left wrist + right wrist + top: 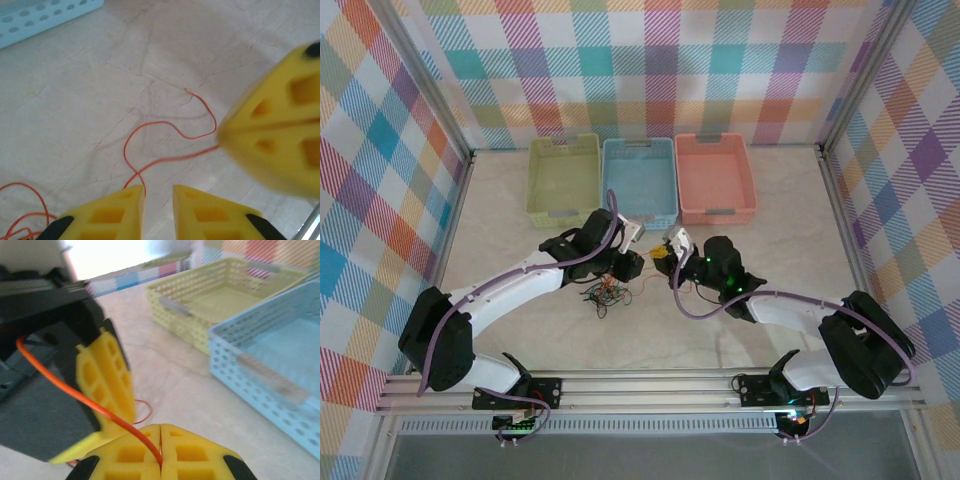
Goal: Untangle the cables
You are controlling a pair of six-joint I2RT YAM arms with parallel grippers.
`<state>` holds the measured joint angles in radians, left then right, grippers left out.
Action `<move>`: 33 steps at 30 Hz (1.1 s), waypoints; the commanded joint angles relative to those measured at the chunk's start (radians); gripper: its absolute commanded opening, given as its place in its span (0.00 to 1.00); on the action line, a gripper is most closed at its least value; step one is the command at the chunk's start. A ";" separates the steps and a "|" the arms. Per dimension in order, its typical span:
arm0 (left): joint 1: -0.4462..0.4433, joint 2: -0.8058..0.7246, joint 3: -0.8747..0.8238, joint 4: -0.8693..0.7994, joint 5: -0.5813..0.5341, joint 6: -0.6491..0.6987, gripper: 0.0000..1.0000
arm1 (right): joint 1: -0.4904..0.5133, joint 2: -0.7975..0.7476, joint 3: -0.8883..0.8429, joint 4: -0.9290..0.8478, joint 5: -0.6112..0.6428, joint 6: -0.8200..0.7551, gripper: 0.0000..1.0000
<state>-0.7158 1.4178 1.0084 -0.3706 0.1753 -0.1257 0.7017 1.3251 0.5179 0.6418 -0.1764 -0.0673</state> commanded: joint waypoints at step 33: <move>-0.009 -0.079 -0.028 -0.128 -0.513 -0.066 0.16 | -0.253 -0.343 -0.154 -0.243 0.780 0.492 0.00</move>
<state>-0.7364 1.3510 0.9974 -0.4465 -0.2790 -0.1829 0.4740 0.9985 0.3737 0.4564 0.4808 0.3187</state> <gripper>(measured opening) 0.165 0.066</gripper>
